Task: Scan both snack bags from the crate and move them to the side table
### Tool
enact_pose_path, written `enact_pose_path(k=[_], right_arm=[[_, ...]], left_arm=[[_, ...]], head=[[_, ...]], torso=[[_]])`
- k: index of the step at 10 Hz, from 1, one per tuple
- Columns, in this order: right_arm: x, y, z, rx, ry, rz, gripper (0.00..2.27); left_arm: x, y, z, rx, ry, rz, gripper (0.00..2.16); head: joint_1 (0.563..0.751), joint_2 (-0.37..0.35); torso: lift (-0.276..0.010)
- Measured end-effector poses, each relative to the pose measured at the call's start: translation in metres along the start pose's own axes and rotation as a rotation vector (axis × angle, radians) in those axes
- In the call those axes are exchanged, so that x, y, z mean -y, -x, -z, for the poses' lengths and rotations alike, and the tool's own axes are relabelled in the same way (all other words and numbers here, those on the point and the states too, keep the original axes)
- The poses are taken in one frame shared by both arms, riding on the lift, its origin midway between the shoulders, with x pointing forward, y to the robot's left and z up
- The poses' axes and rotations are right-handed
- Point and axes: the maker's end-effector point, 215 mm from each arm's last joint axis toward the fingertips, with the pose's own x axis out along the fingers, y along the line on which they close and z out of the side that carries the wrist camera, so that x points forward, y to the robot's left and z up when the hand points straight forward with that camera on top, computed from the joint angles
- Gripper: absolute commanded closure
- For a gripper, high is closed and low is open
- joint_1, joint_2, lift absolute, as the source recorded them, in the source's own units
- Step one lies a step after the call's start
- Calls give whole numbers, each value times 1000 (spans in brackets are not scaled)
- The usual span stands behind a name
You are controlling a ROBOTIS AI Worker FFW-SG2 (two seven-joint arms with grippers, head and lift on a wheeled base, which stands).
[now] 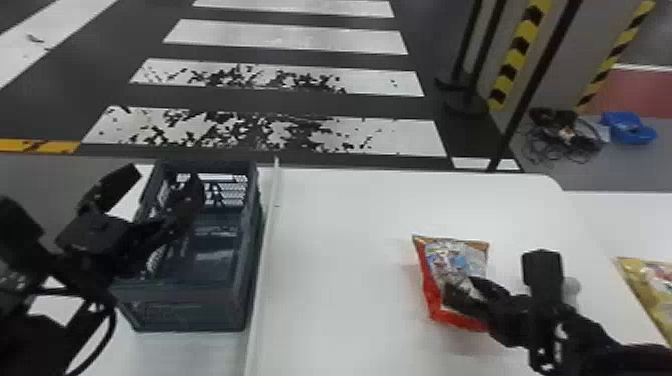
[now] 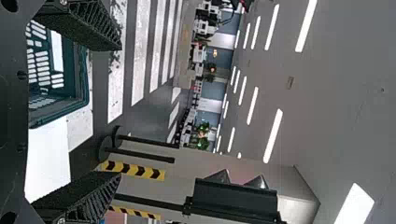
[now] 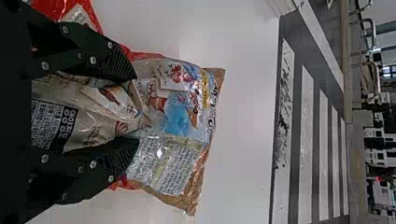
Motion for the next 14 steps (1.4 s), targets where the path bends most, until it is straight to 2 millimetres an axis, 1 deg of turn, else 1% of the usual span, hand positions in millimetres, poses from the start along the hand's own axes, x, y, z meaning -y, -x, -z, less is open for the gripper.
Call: enact_pose_path(k=[2,3,4,5,6,7,8,9,10,11,12,13,14], right_arm=[[4,10,-9,31,10,18,2233],[4,19,-16,50,24,20,2233],[6,34,-31,80,43,24,2236],[16,54,-53,113,56,38,2236],[34,76,-75,145,67,71,2236],[60,93,-93,162,92,129,2236],[90,100,-99,158,120,184,2236],[123,100,-93,126,153,251,2236],[151,95,-80,83,185,309,2236],[178,92,-72,54,202,362,2236],[206,94,-71,37,204,414,2236],[232,97,-77,32,192,452,2236],[257,104,-87,41,165,484,2236]], left_arm=[[0,1,1,0,2,-1,36],[0,1,2,-2,3,-1,36],[0,2,3,-4,4,-1,36],[1,4,5,-6,4,-1,36],[1,5,6,-9,5,-2,36],[3,6,9,-13,6,1,36],[4,6,11,-15,7,4,36],[4,7,13,-18,6,4,36],[3,8,16,-23,4,0,36],[2,9,19,-29,1,-2,36],[2,9,20,-32,0,-4,36],[1,10,22,-35,1,-6,36],[0,10,25,-36,4,-10,36]], head=[[695,-77],[695,-80],[695,-83],[695,-94],[695,-120],[695,-156],[695,-173],[695,-216],[695,-252],[695,-280],[695,-307],[695,-319],[695,-345]], torso=[[-95],[-95],[-95],[-95],[-95],[-95],[-95],[-95],[-95],[-95],[-95],[-95],[-95]])
